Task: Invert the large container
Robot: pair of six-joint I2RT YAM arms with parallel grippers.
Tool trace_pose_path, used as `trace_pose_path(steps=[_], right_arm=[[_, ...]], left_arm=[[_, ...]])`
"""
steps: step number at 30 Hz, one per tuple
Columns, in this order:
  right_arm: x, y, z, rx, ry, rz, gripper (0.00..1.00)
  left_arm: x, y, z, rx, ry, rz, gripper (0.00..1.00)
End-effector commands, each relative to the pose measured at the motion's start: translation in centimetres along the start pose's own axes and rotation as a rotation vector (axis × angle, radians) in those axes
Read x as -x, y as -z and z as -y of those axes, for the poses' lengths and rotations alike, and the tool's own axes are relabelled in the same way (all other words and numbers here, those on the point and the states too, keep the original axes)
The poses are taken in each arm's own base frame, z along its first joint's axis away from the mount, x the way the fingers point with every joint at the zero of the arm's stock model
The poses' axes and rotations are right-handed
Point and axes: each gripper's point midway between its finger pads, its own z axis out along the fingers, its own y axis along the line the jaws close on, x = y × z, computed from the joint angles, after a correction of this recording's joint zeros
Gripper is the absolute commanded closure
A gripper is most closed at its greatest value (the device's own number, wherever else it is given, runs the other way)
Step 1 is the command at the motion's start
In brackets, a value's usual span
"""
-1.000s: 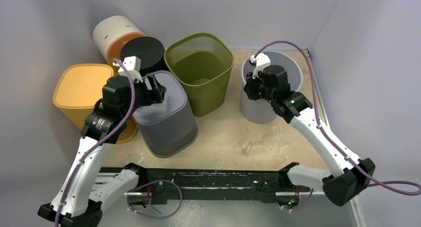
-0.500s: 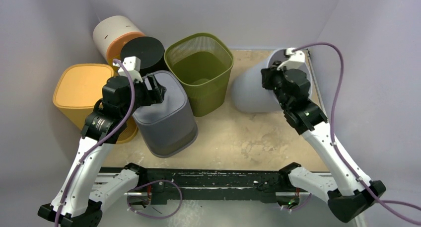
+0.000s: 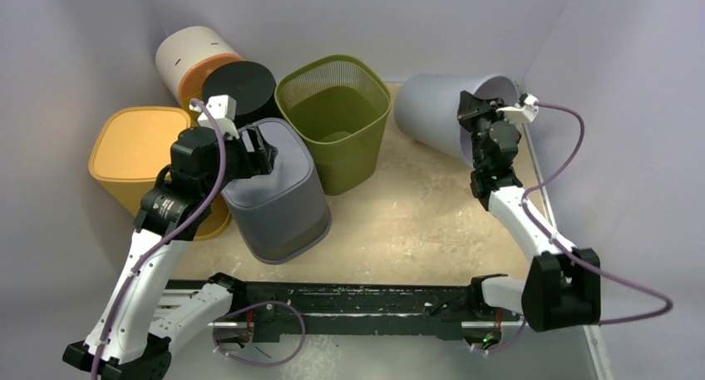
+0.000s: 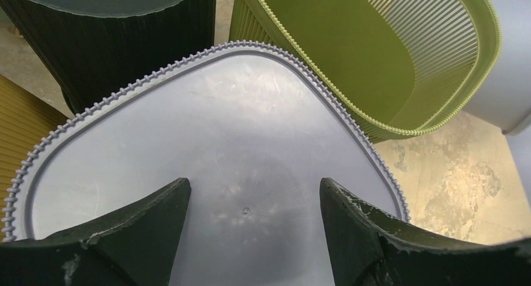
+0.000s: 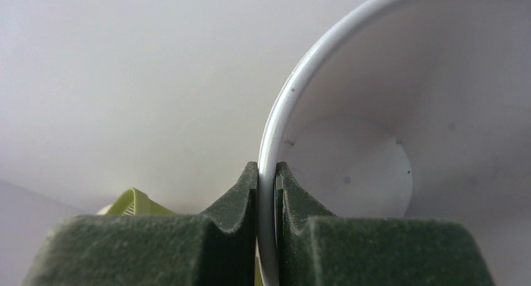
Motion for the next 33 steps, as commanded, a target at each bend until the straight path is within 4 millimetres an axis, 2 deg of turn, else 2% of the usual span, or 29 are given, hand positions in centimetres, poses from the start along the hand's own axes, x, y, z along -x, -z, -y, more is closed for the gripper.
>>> trace_pose_path(steps=[1,9,13,15,18,22,26,33], right_arm=[[0.0,-0.9,-3.7,0.237,-0.219,0.042,1.00],[-2.2,-0.8,-3.7,0.515,-0.407,0.026,1.00],[-0.8,-0.4,-4.8,0.724,-0.476,0.064,1.00],[0.0,-0.6,-4.2,0.793,-0.544,0.087,1.00],[-0.9,-2.0,-2.7,0.781,-0.556,0.051,1.00],[-1.8,-2.7,0.6,0.717,-0.576,0.002,1.00],[-1.9,-2.9,5.9,0.602,-0.610,-0.040,1.00],[-2.6,-0.8,13.4,0.452,-0.564,-0.130,1.00]], left_arm=[[1.1,0.2,0.0,0.006,-0.035,0.021,0.27],[0.8,-0.9,-0.6,0.040,-0.067,-0.003,0.27],[0.7,-1.7,-0.7,0.054,-0.082,-0.018,0.27],[0.5,-2.2,-0.8,0.058,-0.087,-0.029,0.27],[0.2,-2.8,-1.0,0.071,-0.092,-0.046,0.27],[0.1,-3.1,-1.2,0.082,-0.097,-0.043,0.27],[0.0,-3.5,-1.1,0.078,-0.092,-0.044,0.27],[-0.5,-3.9,-1.0,0.071,-0.079,-0.053,0.27]])
